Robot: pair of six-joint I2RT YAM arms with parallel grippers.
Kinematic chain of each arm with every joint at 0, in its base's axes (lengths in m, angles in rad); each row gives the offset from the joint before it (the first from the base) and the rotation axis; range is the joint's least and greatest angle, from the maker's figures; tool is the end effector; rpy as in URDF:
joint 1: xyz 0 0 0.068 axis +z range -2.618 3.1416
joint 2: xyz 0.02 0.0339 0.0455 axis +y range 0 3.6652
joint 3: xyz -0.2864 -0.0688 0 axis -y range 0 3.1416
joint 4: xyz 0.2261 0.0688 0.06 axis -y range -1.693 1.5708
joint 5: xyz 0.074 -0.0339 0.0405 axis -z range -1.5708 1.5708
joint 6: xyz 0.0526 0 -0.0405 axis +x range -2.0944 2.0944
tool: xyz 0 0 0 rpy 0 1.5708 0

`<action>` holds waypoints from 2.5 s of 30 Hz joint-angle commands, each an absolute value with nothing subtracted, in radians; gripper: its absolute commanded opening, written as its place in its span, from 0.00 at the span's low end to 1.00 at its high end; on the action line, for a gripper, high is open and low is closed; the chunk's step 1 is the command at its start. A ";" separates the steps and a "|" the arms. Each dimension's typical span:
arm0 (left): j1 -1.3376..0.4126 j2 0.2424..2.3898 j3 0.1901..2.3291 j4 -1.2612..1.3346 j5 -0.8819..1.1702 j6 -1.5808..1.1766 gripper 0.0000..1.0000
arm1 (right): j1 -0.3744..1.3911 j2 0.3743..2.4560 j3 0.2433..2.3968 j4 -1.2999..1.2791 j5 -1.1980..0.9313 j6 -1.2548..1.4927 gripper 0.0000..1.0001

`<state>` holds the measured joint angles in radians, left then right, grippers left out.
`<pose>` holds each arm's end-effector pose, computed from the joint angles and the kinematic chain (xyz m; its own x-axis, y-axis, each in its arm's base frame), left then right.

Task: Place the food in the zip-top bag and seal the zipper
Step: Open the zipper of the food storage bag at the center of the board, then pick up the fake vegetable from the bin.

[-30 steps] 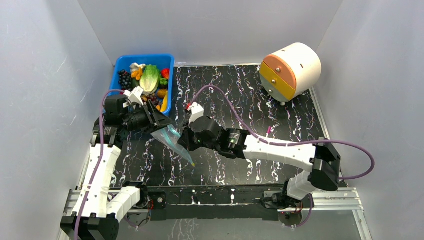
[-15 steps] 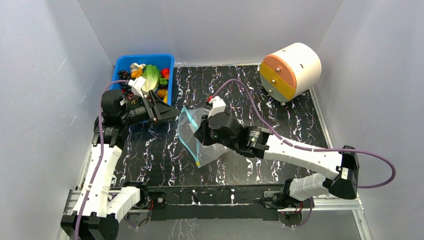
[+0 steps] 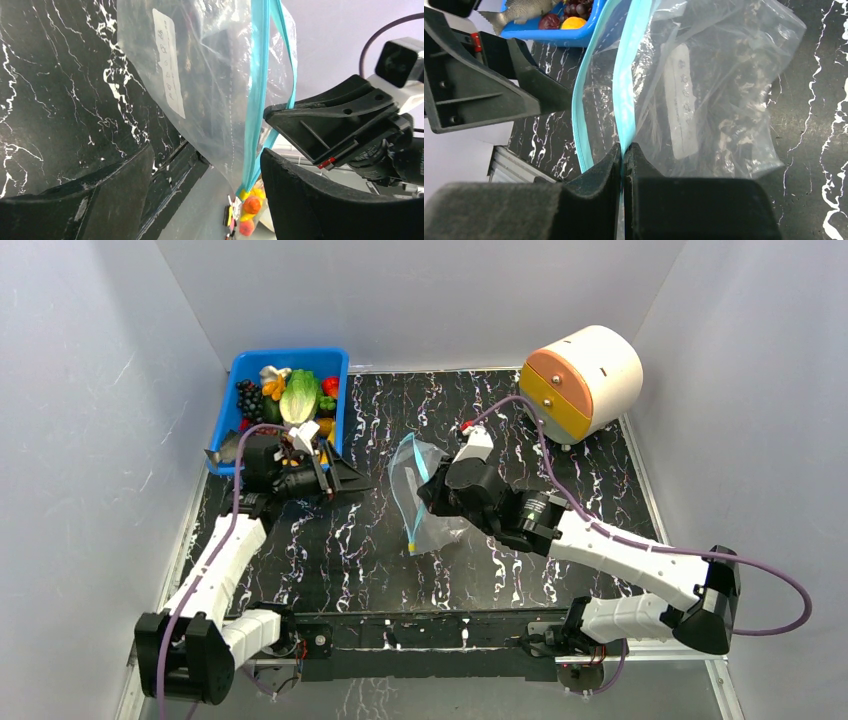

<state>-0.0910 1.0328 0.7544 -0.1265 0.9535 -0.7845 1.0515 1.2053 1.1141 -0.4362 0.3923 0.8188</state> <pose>0.1984 -0.0612 0.3139 -0.8421 -0.3338 -0.4236 0.2883 0.3851 -0.8767 0.1436 0.2107 0.3584 -0.6368 0.2459 -0.7308 -0.2536 0.8283 0.4997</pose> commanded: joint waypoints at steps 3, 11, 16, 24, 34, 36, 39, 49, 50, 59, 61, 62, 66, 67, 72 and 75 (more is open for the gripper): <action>-0.204 1.078 0.768 -0.060 0.909 -0.750 0.79 | 1.048 1.237 1.104 -0.345 0.427 0.875 0.00; -0.283 1.157 0.801 -0.112 0.739 -0.677 0.80 | 1.049 1.258 1.081 -0.295 0.387 0.884 0.00; -0.300 1.191 0.830 -0.199 0.605 -0.624 0.57 | 1.049 1.240 1.073 -0.303 0.396 0.876 0.00; -0.304 1.150 0.837 -0.264 0.464 -0.579 0.00 | 1.030 1.163 1.087 -0.385 0.457 0.858 0.00; -0.304 1.119 0.842 -0.229 0.583 -0.601 0.34 | 1.029 1.058 0.996 -0.354 0.437 0.826 0.00; -0.305 1.104 0.863 -0.227 0.602 -0.604 0.46 | 1.029 1.066 0.974 -0.338 0.414 0.837 0.00; -0.305 1.090 0.929 -0.272 0.569 -0.580 0.53 | 1.028 1.072 0.951 -0.316 0.399 0.843 0.00; -0.305 1.055 1.022 -0.349 0.269 -0.357 0.98 | 1.028 1.063 0.923 -0.271 0.366 0.822 0.00; -0.304 1.072 1.051 -0.382 0.221 -0.320 0.98 | 1.029 1.058 0.922 -0.270 0.366 0.820 0.00; -0.289 1.323 1.279 -0.526 -0.183 -0.198 0.80 | 1.028 1.033 0.916 -0.269 0.335 0.776 0.00; -0.271 1.361 1.305 -0.515 -0.218 -0.179 0.74 | 1.028 1.029 0.925 -0.281 0.327 0.765 0.00; -0.259 1.375 1.308 -0.498 -0.222 -0.165 0.71 | 1.028 1.026 0.929 -0.286 0.324 0.763 0.00; -0.176 1.459 1.343 -0.460 -0.211 -0.135 0.68 | 1.028 1.009 0.919 -0.283 0.320 0.766 0.00; -0.145 1.485 1.364 -0.464 -0.205 -0.133 0.69 | 1.028 1.006 0.914 -0.280 0.322 0.772 0.00; -0.066 1.586 1.420 -0.398 -0.214 -0.103 0.84 | 1.028 1.008 0.899 -0.266 0.321 0.786 0.00; -0.049 1.637 1.427 -0.320 -0.235 -0.080 0.95 | 1.027 1.016 0.900 -0.258 0.321 0.791 0.00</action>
<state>-0.0685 1.6077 1.3827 -0.4156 -0.1947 -0.1268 1.0321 1.0229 0.9028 -0.3199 0.3180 0.7876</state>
